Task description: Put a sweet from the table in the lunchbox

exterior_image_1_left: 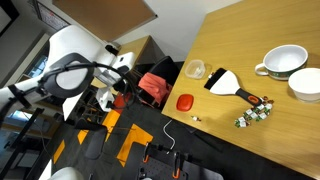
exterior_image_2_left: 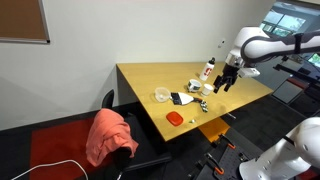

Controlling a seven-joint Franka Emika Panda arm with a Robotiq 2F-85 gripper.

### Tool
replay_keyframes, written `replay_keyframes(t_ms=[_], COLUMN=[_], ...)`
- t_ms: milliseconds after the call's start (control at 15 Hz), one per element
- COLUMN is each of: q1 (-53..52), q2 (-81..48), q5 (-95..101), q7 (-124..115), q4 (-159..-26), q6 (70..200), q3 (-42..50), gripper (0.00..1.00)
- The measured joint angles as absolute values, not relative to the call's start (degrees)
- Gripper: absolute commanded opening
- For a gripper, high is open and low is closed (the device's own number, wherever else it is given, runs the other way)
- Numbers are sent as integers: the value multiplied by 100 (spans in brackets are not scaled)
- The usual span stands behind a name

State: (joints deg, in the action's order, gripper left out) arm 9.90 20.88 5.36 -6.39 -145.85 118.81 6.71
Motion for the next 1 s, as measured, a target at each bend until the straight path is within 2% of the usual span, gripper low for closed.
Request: replay_keyframes(t_ms=[267,1000], q1=[1166,1172], q2=[2054,1701], q5=[911,840], q7=[-1149,-1155], q4=[-15261,-15274], q6=[12644,12991], q3=[661,746], gripper=[100,100])
